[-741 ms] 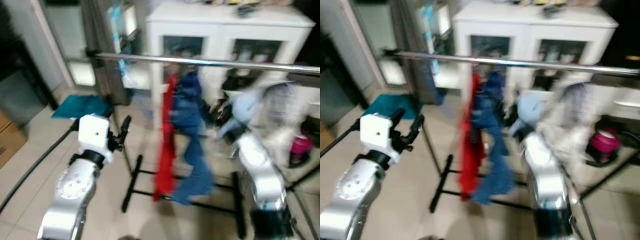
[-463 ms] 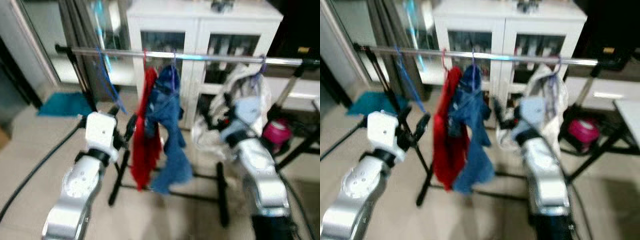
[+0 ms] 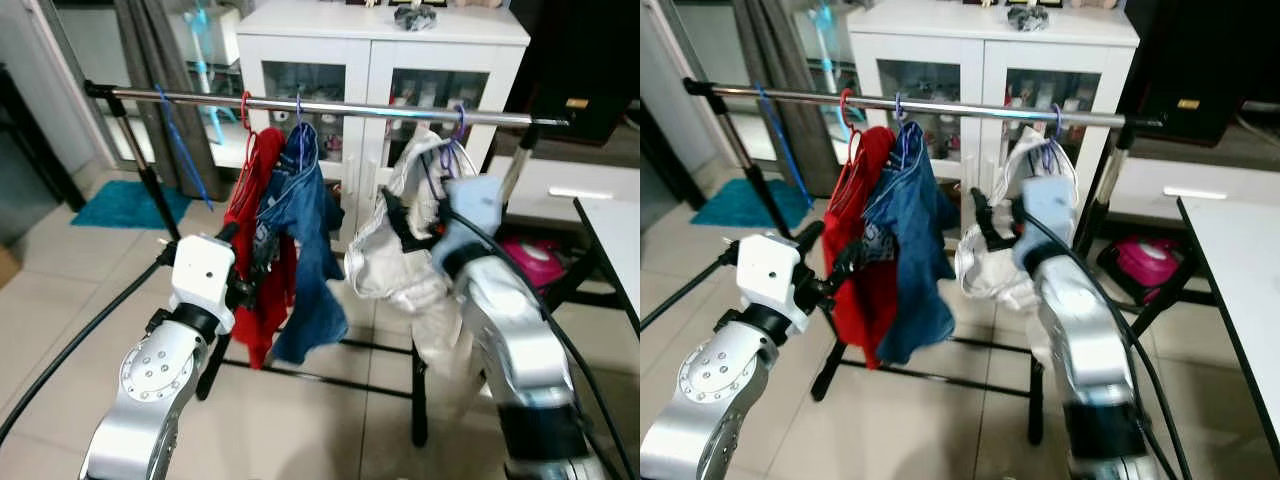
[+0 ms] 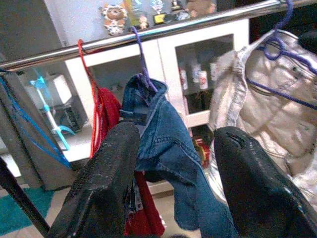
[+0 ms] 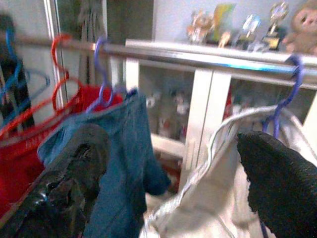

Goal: Hang hanger

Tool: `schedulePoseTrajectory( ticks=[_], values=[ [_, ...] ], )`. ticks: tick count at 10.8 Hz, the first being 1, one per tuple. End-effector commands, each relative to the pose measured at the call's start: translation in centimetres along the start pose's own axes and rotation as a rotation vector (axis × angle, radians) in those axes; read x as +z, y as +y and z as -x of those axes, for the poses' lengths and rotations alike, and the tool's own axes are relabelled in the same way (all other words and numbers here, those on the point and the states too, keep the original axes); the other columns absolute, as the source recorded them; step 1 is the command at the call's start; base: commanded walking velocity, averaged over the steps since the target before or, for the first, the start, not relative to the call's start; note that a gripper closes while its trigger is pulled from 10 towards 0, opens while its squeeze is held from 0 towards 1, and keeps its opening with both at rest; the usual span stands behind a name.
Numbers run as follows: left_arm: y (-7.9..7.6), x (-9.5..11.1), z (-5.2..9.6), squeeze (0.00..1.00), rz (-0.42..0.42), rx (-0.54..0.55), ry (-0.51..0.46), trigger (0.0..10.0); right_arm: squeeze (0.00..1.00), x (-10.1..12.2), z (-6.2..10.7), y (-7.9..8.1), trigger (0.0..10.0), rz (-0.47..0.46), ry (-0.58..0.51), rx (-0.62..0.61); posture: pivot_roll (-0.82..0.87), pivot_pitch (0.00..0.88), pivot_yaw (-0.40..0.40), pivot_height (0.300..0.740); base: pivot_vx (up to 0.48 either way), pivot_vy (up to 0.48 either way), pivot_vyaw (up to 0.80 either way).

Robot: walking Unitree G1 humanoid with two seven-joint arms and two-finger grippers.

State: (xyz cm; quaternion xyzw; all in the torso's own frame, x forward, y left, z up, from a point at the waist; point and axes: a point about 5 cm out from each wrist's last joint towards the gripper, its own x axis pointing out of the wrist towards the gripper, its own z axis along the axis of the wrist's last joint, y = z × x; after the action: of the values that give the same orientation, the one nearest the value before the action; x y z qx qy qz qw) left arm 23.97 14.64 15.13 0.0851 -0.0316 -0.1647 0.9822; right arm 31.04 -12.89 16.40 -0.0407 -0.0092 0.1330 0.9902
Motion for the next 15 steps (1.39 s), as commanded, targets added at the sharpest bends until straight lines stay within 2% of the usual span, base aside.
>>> schedulePoseTrajectory(
  ticks=[1, 2, 3, 4, 5, 6, 7, 8, 10, 13, 15],
  values=[
    [0.1, 0.1, 0.1, 0.0, -0.013, -0.017, 0.005, 10.0, 1.0, -0.3, -0.7, 0.4, 10.0, 0.008, 0.043, 0.011, 0.01, 0.0, 0.052, 0.74, 0.0, 0.0, 0.0],
    [-0.3, 0.1, -0.1, 0.0, 0.011, -0.071, 0.018, 10.0, 1.0, -0.4, -2.3, 0.4, 10.0, 0.029, 0.073, 0.003, 0.01, 0.0, 0.052, 0.74, 0.0, 0.0, 0.0],
    [-0.6, 0.2, -0.1, 0.0, 0.01, -0.1, 0.025, 10.0, 1.0, -0.4, -3.1, -0.2, 10.0, 0.045, 0.085, -0.037, 0.01, 0.0, 0.05, 0.74, 0.0, 0.0, 0.0],
    [-1.2, 0.7, 0.3, 0.0, 0.026, -0.169, 0.009, 10.0, 1.0, 0.3, -5.0, -2.1, 10.0, 0.075, 0.091, -0.142, 0.02, 0.0, 0.048, 0.74, 0.0, 0.0, 0.0],
    [-1.0, 0.9, 0.3, 0.0, 0.031, -0.166, 0.004, 10.0, 0.82, 0.5, -6.0, -3.1, 10.0, 0.075, 0.095, -0.177, 0.02, 0.0, 0.053, 0.74, 0.0, 0.0, 0.0],
    [-0.7, 0.7, 0.2, 0.0, 0.01, -0.153, 0.011, 10.0, 0.29, 0.5, -6.9, -4.1, 10.0, 0.118, 0.123, -0.217, 0.02, 0.0, 0.053, 0.74, 0.0, 0.0, 0.0],
    [-0.6, 0.8, 0.1, 0.0, 0.009, -0.154, 0.011, 10.0, 0.0, 0.4, -7.3, -4.3, 10.0, 0.123, 0.136, -0.216, 0.03, 0.0, 0.052, 0.74, 0.0, 0.0, 0.0],
    [-0.5, 1.1, 0.0, 0.0, 0.008, -0.165, 0.005, 10.0, 0.0, 0.4, -8.2, -4.6, 10.0, 0.111, 0.161, -0.202, 0.04, 0.0, 0.049, 0.74, 0.0, 0.0, 0.0],
    [-0.7, 1.8, 0.3, 0.0, -0.003, -0.228, -0.003, 10.0, 0.0, 0.8, -8.6, -5.9, 10.0, 0.098, 0.19, -0.249, 0.06, 0.0, 0.047, 0.74, 0.0, 0.0, 0.0],
    [-1.1, 2.5, 1.7, 0.0, -0.031, -0.34, 0.022, 10.0, 0.0, 1.6, -8.4, -8.0, 10.0, 0.094, 0.187, -0.344, 0.11, 0.031, 0.061, 0.74, 0.0, 0.0, 0.0],
    [-0.8, 2.9, 2.7, 0.0, -0.045, -0.375, 0.055, 10.0, 0.0, 1.3, -8.3, -8.3, 10.0, 0.089, 0.191, -0.328, 0.15, 0.051, 0.086, 0.74, 0.0, 0.0, 0.0]
  ],
)
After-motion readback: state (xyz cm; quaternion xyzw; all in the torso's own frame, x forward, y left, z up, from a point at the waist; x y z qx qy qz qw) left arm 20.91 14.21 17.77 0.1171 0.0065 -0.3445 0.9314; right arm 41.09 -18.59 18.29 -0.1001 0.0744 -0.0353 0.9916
